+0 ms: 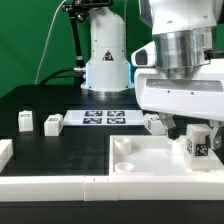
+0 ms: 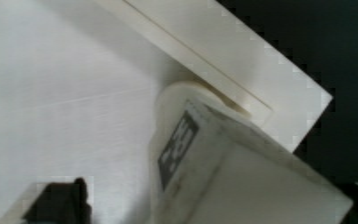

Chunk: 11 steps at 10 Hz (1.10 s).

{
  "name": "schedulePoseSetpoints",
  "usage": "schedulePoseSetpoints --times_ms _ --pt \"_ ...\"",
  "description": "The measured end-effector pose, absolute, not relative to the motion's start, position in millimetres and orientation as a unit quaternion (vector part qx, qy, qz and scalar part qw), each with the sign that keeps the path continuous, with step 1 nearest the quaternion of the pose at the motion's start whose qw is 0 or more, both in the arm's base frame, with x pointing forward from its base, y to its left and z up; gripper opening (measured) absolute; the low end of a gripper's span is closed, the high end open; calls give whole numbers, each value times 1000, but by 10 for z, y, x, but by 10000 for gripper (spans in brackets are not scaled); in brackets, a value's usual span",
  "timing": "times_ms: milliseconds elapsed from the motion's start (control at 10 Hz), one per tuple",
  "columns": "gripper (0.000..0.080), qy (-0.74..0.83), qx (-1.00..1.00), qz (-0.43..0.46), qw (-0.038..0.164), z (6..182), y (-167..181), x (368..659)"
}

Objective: Assemble one leg

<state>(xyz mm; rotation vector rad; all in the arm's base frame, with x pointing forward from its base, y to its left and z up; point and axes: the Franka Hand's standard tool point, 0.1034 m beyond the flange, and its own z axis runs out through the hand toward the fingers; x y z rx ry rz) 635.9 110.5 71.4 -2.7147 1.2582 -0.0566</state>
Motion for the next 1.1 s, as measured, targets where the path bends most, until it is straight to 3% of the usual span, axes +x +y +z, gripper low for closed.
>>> schedulePoseSetpoints --times_ms 700,900,1100 --pt "649 39 -998 -37 35 713 1137 6348" --pt "649 -41 -998 -40 21 717 1170 6346" --pt "649 -49 -998 -41 20 718 1165 6350"
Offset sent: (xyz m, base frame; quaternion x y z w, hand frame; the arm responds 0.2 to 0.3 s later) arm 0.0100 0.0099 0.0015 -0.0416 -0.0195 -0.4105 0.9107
